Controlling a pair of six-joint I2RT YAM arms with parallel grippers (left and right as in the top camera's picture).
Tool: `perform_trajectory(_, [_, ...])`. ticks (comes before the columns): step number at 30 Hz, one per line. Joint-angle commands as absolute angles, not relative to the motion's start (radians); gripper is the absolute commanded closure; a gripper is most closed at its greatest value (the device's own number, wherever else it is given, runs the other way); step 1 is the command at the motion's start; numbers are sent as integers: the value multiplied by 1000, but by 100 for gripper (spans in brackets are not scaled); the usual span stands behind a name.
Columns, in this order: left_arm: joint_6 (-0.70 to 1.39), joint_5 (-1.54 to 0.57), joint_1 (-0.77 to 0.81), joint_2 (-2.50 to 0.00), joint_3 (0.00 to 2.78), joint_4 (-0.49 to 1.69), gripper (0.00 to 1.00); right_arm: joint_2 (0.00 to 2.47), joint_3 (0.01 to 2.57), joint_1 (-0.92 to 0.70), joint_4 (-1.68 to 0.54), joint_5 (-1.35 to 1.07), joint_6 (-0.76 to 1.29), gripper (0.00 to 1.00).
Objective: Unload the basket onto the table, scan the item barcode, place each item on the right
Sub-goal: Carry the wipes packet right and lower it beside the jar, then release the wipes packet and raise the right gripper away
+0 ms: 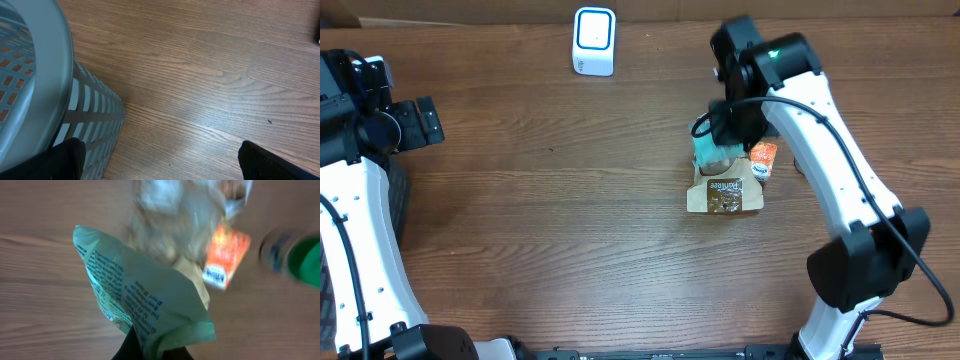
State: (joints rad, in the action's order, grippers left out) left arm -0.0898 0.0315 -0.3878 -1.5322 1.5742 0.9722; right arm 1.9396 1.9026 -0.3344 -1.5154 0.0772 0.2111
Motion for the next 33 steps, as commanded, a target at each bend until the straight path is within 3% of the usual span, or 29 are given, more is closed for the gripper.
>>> perform_trajectory(1, [-116, 33, -386, -1531, 1572, 971, 0, 1927, 1797, -260, -1479, 57, 240, 96])
perform_trajectory(6, [-116, 33, -386, -1531, 1572, 971, 0, 1927, 1721, -133, -1404, -5, 238, 93])
perform_trajectory(8, [-116, 33, -386, -1531, 1572, 971, 1, 1927, 1721, -92, -1399, -34, 236, 81])
perform_trajectory(12, [-116, 33, -386, -1531, 1572, 971, 0, 1927, 1721, -34, -1408, -66, 236, 45])
perform_trajectory(17, [-116, 33, -386, -1531, 1572, 971, 0, 1907, 1732, -12, -1420, -74, 208, 31])
perform_trajectory(18, [-116, 33, -386, -1531, 1572, 971, 0, 1896, 1740, -13, -1427, -78, 200, 23])
perform_trajectory(22, [-116, 33, -386, -1531, 1572, 971, 0, 1823, 1777, -26, -1448, -120, 174, 7])
perform_trajectory(25, [-116, 33, -386, -1531, 1572, 971, 0, 1739, 1781, -51, -1457, -185, 147, 0])
perform_trajectory(33, [-116, 33, -386, -1531, 1572, 971, 1, 1478, 1781, -134, -1473, -221, 157, 0])
